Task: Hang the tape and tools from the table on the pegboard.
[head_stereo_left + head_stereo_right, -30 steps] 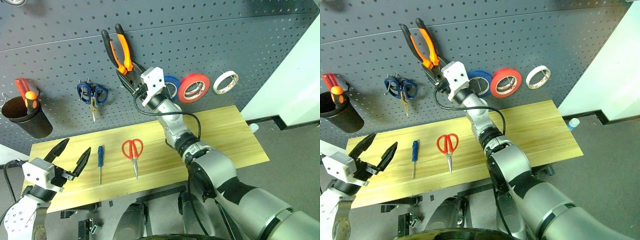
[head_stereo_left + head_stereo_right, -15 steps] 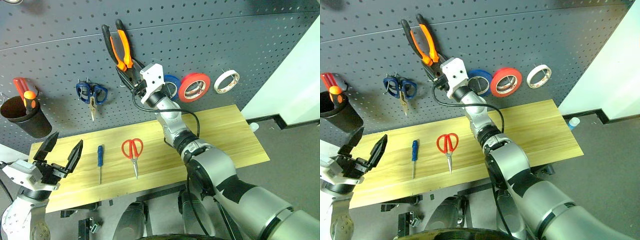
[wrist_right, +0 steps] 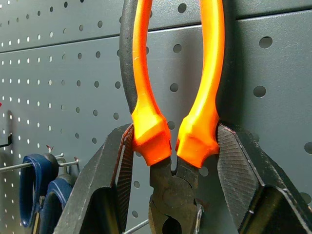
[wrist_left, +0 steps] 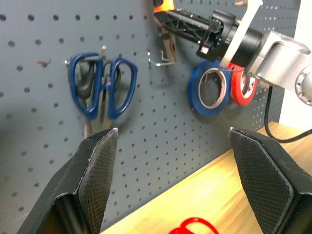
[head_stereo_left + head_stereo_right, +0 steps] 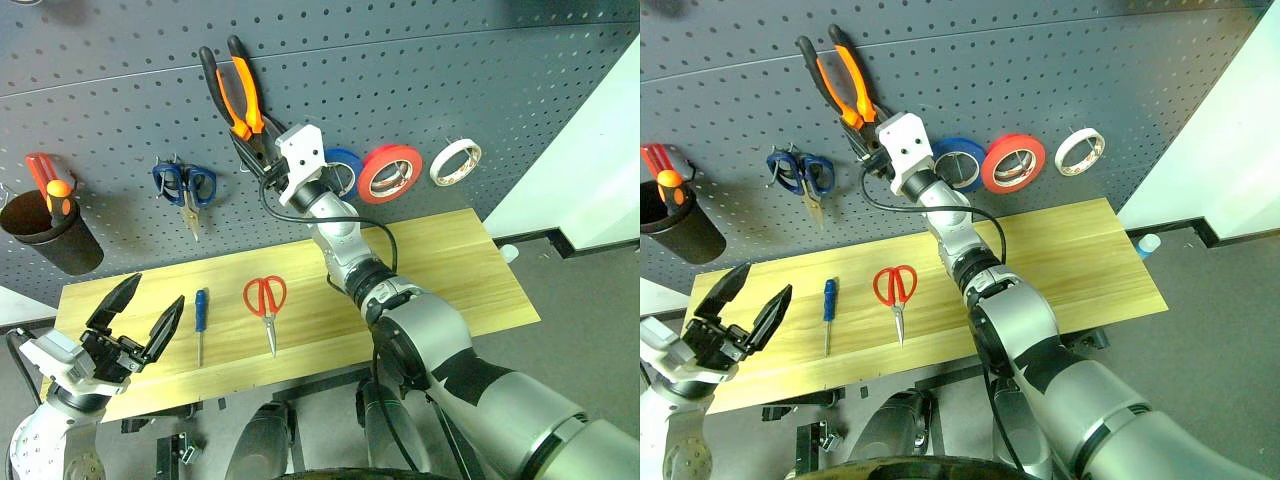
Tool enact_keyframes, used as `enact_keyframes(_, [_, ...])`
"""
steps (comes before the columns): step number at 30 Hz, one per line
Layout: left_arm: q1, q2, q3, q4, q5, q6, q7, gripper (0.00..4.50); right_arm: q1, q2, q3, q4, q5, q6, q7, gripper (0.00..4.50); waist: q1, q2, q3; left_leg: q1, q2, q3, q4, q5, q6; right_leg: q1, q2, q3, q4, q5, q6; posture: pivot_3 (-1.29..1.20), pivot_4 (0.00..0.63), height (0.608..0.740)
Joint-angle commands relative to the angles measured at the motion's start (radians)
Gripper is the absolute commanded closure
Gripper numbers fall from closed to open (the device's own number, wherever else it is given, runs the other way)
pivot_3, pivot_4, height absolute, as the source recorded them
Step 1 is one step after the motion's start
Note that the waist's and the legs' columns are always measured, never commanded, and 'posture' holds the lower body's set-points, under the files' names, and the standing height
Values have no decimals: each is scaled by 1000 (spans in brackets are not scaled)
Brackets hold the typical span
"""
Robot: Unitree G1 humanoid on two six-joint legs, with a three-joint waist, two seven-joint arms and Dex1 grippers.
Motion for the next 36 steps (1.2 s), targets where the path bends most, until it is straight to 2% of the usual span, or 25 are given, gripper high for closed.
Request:
enact_keyframes(1, [-5, 11, 18, -38, -1, -23, -6, 684, -31, 60, -9, -5, -7, -3, 0, 2401, 0, 0, 0, 0, 0, 0, 0, 0, 0, 0, 0, 0, 0, 0, 0, 144, 225, 738])
enact_keyframes(19, [-28, 15, 6, -50, 49, -20, 7, 684, -32, 66, -46, -4, 0, 28, 36, 2401, 0, 0, 0, 0, 0, 0, 0, 0, 0, 0, 0, 0, 0, 0, 0, 140, 223, 738])
enact_keyframes(20, [-28, 15, 6, -50, 50, -19, 8, 684, -32, 66, -47, -4, -1, 31, 34, 1681, 0, 0, 0, 0, 0, 0, 0, 0, 0, 0, 0, 0, 0, 0, 0, 140, 223, 738])
enact_keyframes(22, [-27, 15, 4, -52, 52, -17, 10, 684, -31, 64, -47, -4, -5, 33, 30, 1208, 0, 0, 0, 0, 0, 0, 0, 0, 0, 0, 0, 0, 0, 0, 0, 139, 220, 738])
enact_keyframes(25, [-27, 15, 1, -54, 54, -14, 14, 684, -30, 61, -45, -3, -12, 32, 22, 157, 1, 0, 0, 0, 0, 0, 0, 0, 0, 0, 0, 0, 0, 0, 0, 139, 220, 738])
enact_keyframes(26, [-27, 15, 1, -54, 55, -13, 15, 684, -30, 61, -45, -3, -13, 31, 21, 39, 1, 0, 0, 0, 0, 0, 0, 0, 0, 0, 0, 0, 0, 0, 0, 139, 220, 738])
enact_keyframes(36, [-30, 18, -10, -64, 61, 4, 31, 684, -33, 53, -40, -6, -31, 17, -11, 39, 1, 0, 0, 0, 0, 0, 1, 0, 0, 0, 0, 0, 0, 0, 0, 135, 218, 738])
